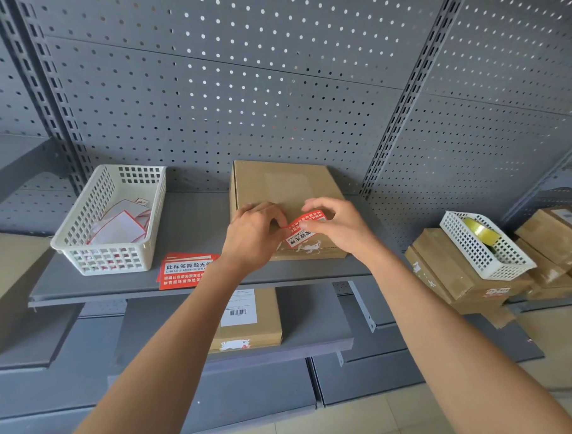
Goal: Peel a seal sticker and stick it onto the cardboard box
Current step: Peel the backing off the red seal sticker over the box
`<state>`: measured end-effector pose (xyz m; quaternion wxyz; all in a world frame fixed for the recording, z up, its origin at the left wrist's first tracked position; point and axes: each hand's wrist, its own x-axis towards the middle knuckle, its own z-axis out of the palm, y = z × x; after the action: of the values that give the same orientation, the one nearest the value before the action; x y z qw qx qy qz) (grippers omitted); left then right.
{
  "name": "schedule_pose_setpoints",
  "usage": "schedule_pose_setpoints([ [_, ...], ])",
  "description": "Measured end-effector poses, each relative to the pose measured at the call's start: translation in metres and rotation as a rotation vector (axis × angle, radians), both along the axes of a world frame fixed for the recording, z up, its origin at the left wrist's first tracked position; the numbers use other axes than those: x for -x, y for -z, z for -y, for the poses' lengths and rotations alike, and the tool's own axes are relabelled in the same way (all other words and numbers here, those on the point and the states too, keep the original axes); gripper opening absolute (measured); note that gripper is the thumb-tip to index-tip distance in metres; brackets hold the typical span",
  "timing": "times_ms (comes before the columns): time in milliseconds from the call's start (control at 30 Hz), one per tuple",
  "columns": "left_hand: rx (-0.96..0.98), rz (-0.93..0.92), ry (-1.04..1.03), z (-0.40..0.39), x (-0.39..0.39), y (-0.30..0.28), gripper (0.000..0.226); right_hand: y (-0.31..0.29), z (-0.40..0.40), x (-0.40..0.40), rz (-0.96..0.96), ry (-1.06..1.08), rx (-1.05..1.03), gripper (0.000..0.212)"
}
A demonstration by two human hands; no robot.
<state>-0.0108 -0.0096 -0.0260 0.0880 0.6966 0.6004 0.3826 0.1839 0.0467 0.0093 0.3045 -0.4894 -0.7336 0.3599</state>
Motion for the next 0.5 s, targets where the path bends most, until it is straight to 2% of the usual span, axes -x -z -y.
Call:
schedule_pose_setpoints([
  [100, -0.007, 0.004, 0.0, 0.0, 0.0, 0.0, 0.011, -0.01, 0.004, 0.004, 0.096, -0.037, -0.055, 0.022],
  [233, -0.023, 0.001, 0.004, 0.001, 0.001, 0.0, 0.012, -0.022, 0.009, 0.018, 0.38, -0.127, -0.283, 0.014],
  [333, -0.042, -0.014, 0.011, 0.003, 0.001, 0.002, 0.013, -0.024, 0.013, 0.026, 0.531, -0.157, -0.38, 0.006],
  [400, -0.056, -0.037, 0.029, 0.002, 0.002, 0.003, 0.013, -0.019, 0.015, 0.027, 0.563, -0.169, -0.425, 0.008],
  [500, -0.107, -0.104, 0.052, 0.002, 0.004, 0.007, 0.016, -0.005, 0.016, 0.023, 0.488, -0.189, -0.454, 0.007],
])
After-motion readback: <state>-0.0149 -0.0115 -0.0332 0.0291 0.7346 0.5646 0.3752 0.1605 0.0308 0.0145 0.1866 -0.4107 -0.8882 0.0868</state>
